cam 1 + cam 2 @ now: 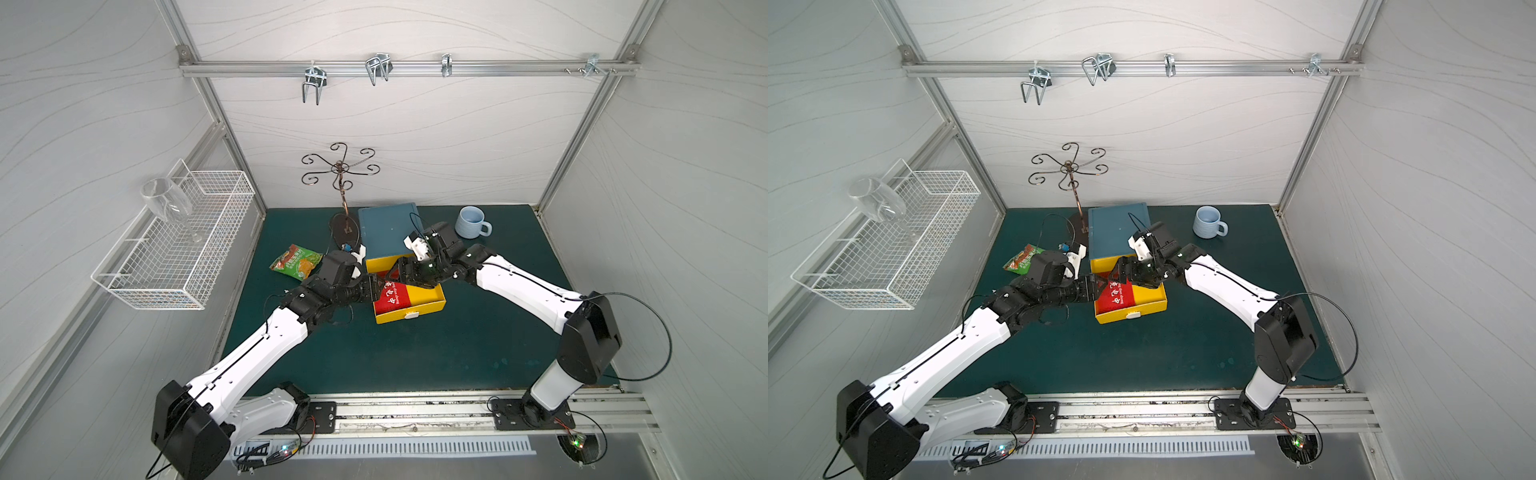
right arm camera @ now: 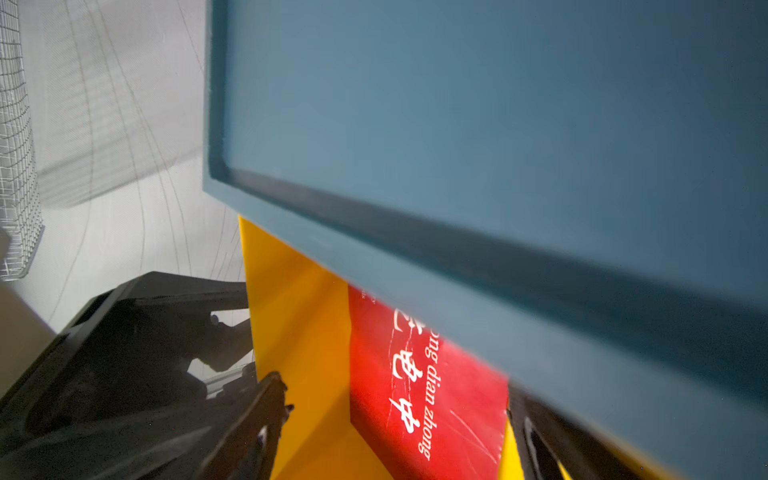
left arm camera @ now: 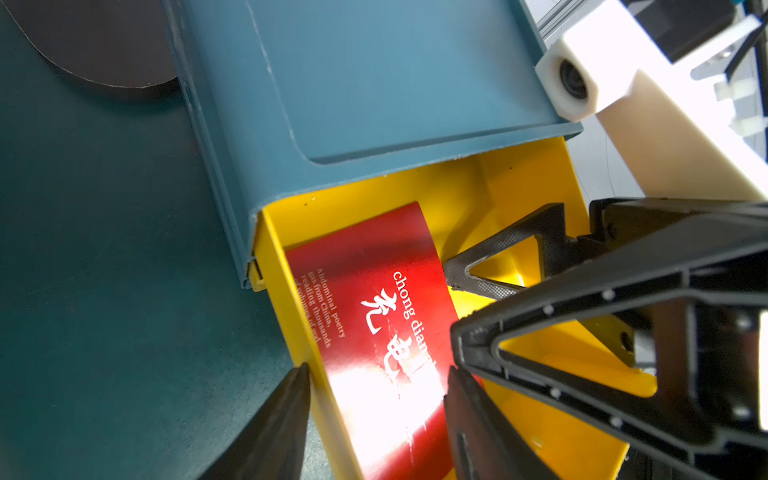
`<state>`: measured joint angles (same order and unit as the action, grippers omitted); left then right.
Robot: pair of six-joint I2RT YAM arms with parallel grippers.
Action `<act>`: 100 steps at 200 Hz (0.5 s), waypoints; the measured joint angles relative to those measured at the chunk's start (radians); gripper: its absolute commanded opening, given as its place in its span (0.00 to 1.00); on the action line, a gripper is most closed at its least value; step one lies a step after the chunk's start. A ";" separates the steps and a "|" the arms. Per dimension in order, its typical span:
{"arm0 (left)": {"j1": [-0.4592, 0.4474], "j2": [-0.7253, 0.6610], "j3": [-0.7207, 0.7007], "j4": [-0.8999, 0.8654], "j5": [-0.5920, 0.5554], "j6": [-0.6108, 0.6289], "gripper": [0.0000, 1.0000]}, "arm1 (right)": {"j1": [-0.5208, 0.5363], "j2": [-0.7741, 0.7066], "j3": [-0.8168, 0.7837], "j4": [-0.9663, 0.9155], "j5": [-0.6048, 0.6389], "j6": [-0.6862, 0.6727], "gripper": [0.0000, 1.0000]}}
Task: Take the postcards out of the drawer
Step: Pick up the postcard from the drawer.
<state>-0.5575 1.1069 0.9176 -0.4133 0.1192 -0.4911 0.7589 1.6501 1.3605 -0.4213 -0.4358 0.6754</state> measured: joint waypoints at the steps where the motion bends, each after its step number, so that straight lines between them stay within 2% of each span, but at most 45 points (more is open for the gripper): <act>1: 0.000 0.000 0.000 0.000 0.000 0.000 0.57 | 0.000 0.000 -0.001 0.001 0.000 0.000 0.85; 47: 0.000 0.000 0.000 0.000 0.000 0.000 0.57 | -0.013 -0.018 -0.021 0.042 -0.024 0.032 0.85; 100: 0.000 0.001 0.000 -0.001 -0.003 -0.008 0.49 | -0.019 -0.024 -0.025 0.061 -0.029 0.043 0.85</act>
<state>-0.5571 1.1076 0.9176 -0.4141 0.1158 -0.4992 0.7403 1.6257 1.3354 -0.3599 -0.4644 0.7189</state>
